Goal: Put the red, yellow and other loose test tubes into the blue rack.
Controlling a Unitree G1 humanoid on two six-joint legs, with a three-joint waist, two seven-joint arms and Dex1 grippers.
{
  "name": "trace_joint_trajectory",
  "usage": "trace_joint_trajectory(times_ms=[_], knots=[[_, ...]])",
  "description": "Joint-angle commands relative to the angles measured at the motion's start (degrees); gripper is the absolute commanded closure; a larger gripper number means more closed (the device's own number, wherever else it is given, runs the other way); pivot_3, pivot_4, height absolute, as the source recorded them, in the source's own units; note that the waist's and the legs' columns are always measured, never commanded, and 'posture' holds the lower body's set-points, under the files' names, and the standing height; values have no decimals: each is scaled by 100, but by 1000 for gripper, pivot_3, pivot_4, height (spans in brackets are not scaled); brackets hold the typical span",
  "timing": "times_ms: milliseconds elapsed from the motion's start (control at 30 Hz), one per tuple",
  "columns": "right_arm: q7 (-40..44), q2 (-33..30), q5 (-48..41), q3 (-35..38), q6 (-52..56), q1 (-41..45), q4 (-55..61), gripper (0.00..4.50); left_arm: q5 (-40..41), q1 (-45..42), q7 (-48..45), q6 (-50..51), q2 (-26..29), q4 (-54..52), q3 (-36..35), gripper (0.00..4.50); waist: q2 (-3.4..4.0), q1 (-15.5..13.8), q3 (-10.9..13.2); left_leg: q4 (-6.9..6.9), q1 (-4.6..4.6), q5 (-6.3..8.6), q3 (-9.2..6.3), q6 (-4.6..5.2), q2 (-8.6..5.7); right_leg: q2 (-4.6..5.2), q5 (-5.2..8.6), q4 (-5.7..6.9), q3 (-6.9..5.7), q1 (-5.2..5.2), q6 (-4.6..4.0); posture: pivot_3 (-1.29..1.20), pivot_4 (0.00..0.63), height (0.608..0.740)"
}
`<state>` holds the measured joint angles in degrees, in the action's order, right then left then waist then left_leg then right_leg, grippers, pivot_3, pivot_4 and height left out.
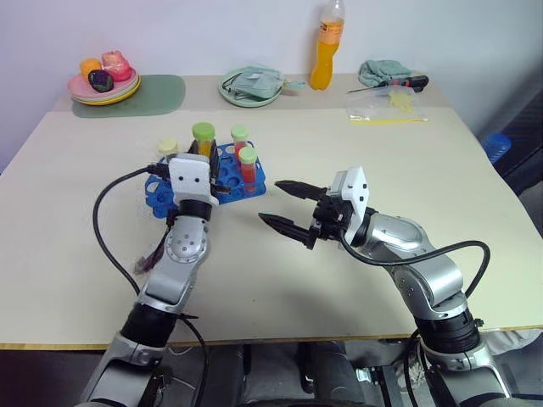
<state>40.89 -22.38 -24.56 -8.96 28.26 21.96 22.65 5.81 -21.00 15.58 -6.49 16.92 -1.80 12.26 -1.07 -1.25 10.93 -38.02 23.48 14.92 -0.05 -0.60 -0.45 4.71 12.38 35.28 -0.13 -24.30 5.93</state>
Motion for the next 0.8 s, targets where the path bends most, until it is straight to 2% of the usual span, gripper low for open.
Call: trace_joint_trajectory(times_ms=[33,467,800], knots=[[-64,4,-16,82,-73,-16,209,868,-189,-85,-335,-529,-186,288,-274,3712,0,43,0,0,0,0,-2,0,0,0,-2,1,-1,0,4,0,150,740],[-132,-55,-51,66,-7,-122,326,868,-288,-222,-1167,-1187,-644,1276,-870,3712,0,52,0,-3,0,2,-6,4,0,0,-5,6,-4,0,10,0,150,740],[-152,-77,-86,42,77,-177,446,868,-416,-269,-1418,-1529,-944,1737,-1060,3712,0,48,0,-4,0,2,-8,5,1,0,-6,8,-5,1,12,0,150,740]])
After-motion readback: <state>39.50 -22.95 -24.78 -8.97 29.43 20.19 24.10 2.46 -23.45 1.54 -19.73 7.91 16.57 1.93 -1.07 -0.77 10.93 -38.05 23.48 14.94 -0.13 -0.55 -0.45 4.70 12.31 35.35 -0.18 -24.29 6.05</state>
